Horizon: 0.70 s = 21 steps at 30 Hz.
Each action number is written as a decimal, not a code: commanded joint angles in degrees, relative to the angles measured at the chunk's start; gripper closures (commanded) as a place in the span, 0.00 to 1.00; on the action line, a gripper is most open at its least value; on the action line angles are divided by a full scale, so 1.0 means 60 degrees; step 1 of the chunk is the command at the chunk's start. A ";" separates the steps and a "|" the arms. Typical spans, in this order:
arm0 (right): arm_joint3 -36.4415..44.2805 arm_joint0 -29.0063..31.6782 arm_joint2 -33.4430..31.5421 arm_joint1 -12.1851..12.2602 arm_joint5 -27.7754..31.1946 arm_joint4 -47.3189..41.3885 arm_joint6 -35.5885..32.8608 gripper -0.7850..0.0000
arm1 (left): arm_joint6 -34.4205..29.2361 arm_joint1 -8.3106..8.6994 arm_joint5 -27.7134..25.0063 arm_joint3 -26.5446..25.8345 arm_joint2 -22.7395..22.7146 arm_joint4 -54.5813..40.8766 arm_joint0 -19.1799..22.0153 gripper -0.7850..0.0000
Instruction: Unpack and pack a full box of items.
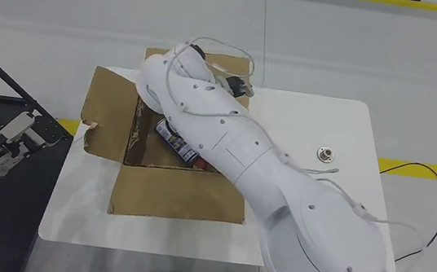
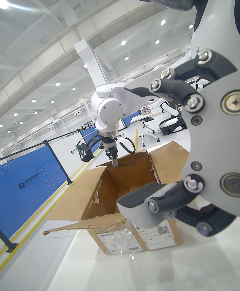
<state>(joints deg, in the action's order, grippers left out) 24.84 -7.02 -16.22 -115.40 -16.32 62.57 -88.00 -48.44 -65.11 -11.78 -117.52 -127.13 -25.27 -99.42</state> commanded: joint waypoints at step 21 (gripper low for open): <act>-0.0301 -0.0075 -0.1179 0.0043 -0.0153 0.0977 0.0151 0.00 | 0.0000 0.0000 0.0000 0.0000 0.0000 0.0000 0.0000 0.00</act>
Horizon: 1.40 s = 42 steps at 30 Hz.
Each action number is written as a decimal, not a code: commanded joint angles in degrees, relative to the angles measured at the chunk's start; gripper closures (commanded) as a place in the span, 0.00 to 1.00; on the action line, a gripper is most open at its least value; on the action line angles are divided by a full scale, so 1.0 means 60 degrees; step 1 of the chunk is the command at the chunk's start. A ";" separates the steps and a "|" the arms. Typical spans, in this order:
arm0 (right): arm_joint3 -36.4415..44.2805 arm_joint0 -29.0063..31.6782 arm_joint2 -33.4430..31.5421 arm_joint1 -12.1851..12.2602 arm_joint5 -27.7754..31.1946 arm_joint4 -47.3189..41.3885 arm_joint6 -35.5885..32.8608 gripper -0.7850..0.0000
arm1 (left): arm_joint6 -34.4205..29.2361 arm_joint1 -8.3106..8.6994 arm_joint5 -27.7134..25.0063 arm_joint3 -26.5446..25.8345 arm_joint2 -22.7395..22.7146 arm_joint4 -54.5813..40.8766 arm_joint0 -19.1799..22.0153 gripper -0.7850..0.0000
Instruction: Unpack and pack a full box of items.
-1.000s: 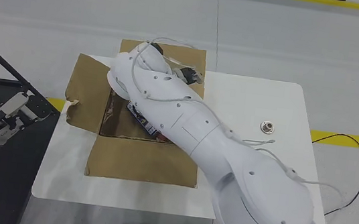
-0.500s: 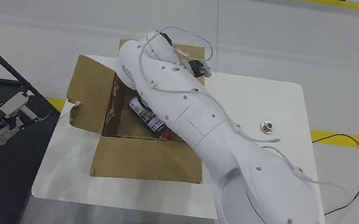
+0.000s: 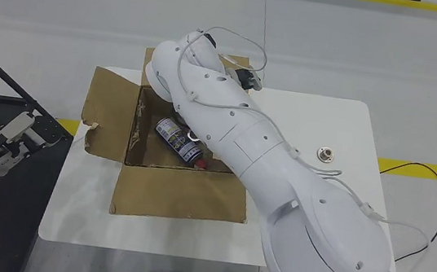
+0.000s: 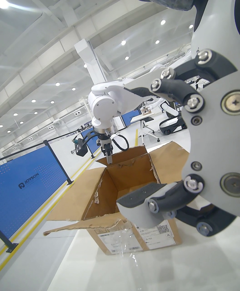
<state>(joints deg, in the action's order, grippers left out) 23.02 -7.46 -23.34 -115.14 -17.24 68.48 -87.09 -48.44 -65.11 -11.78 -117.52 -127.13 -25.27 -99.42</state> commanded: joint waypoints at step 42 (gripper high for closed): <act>0.0262 0.0078 -0.0708 0.0200 -0.0201 0.0720 0.0208 0.00 | 0.0000 0.0000 0.0000 0.0000 0.0000 0.0000 0.0000 0.00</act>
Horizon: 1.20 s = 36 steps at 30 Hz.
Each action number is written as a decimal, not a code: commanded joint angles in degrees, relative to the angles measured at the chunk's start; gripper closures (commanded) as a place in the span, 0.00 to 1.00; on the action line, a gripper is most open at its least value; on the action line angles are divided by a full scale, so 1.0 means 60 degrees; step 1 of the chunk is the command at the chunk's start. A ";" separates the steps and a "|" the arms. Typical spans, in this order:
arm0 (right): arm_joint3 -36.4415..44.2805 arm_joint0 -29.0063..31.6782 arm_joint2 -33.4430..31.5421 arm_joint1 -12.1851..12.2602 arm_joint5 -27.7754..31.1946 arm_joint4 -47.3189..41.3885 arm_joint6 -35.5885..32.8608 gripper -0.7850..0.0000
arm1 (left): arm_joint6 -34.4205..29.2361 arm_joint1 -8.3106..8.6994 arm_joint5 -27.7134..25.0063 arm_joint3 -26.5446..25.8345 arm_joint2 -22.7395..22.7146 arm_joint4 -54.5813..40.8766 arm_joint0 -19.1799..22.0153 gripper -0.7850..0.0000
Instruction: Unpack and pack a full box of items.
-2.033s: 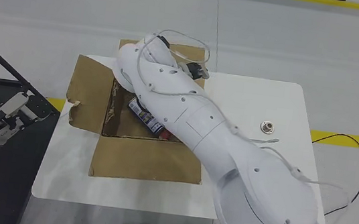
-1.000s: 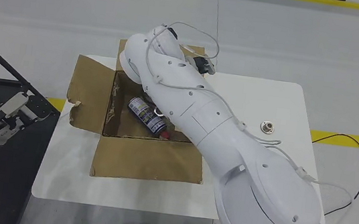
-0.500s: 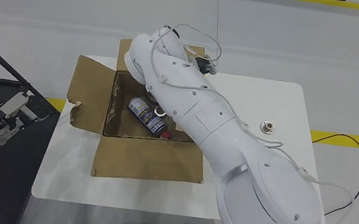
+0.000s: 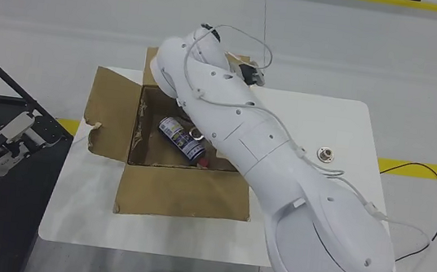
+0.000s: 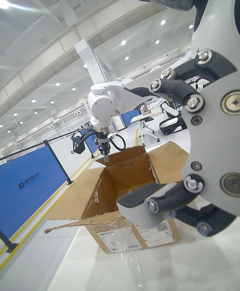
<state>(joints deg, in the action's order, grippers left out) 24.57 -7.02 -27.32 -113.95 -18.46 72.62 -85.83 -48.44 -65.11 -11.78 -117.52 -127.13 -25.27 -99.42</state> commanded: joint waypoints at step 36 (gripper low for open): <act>1.3939 0.8825 -0.8511 0.3606 0.5977 0.0873 0.2786 0.00 | -0.0129 0.0396 0.2636 -0.1455 0.4071 0.3413 0.2499 0.00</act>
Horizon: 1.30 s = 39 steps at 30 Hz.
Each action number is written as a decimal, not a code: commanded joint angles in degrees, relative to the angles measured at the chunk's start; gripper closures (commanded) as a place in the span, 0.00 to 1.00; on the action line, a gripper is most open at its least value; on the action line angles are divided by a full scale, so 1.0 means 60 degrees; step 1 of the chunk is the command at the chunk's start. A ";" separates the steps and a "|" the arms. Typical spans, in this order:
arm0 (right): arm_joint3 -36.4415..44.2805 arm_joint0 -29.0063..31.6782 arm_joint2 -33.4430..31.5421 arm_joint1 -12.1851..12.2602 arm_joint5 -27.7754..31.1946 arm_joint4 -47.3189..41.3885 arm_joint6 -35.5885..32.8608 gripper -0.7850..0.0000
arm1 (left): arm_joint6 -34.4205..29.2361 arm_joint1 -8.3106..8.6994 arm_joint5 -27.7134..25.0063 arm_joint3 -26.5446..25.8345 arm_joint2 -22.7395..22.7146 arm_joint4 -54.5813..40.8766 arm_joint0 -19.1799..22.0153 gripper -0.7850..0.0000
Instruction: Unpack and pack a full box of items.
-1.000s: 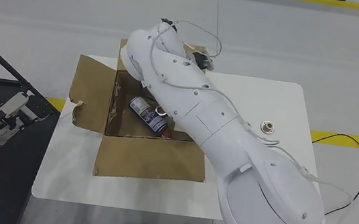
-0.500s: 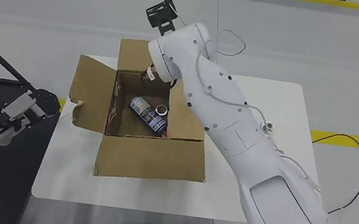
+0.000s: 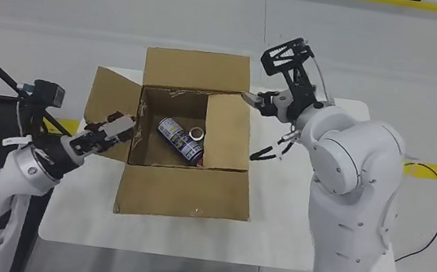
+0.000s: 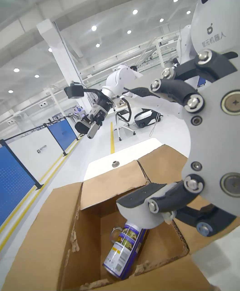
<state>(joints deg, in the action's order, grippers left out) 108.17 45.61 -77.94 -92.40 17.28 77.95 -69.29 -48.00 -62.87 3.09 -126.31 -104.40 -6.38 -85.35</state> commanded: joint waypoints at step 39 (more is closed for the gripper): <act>-0.3911 0.0804 -0.2166 0.0940 0.2236 -0.2992 0.0468 0.00 | 0.0167 -0.0279 0.2111 0.5014 0.6067 0.1579 0.5253 0.00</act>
<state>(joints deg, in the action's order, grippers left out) 85.19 50.51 -91.16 -86.86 30.84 59.95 -66.36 -47.22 -64.50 15.86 -96.58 -68.30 3.00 -53.90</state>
